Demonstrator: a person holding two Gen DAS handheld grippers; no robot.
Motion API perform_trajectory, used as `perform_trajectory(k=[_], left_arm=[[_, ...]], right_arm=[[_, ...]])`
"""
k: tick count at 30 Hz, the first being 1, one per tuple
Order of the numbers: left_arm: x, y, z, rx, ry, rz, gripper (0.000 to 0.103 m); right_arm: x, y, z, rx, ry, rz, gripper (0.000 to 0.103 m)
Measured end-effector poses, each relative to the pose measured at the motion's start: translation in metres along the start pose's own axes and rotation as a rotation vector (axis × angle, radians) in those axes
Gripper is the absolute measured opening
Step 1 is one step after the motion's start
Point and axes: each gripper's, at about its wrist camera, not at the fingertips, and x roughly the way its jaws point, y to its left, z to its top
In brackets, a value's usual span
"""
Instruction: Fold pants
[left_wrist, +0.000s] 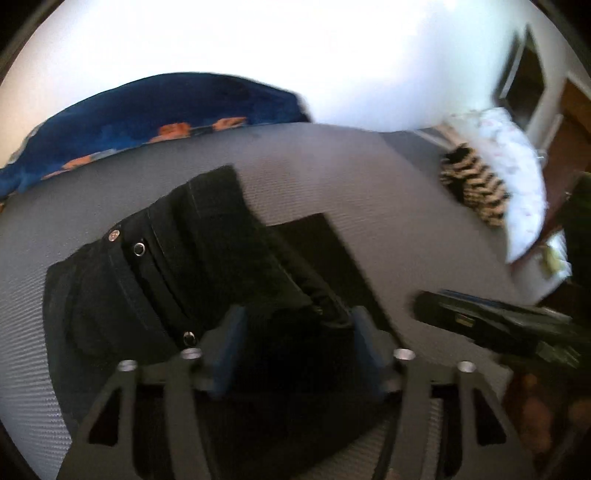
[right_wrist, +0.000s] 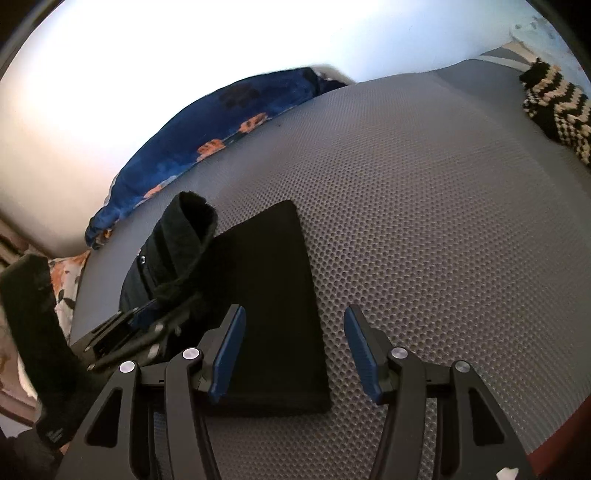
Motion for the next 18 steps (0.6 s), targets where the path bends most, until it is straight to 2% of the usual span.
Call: perform_trajectory(k=[3, 5, 8, 10, 14, 18], left_arm=[[-0.031, 0.004, -0.008, 0.013, -0.042, -0.024, 0.071], [-0.050, 0.016, -0.018, -0.018, -0.074, -0.013, 0.074], [-0.075, 0.049, -0.034, -0.119, -0.100, 0.031, 0.076], [-0.084, 0.070, -0.042, -0.182, -0.107, 0.062, 0.076], [-0.092, 0.111, -0.054, -0.295, -0.099, 0.130, 0.076], [-0.087, 0.135, -0.060, -0.363, -0.079, 0.165, 0.076]], right_arm=[[0.008, -0.001, 0.008, 0.001, 0.045, 0.093, 0.054], [0.018, 0.000, 0.013, 0.001, 0.095, 0.183, 0.054], [0.043, 0.003, 0.021, 0.007, 0.192, 0.339, 0.054], [0.059, 0.006, 0.025, 0.012, 0.228, 0.400, 0.054], [0.085, 0.007, 0.038, 0.018, 0.266, 0.411, 0.054], [0.101, 0.010, 0.046, -0.015, 0.291, 0.403, 0.053]])
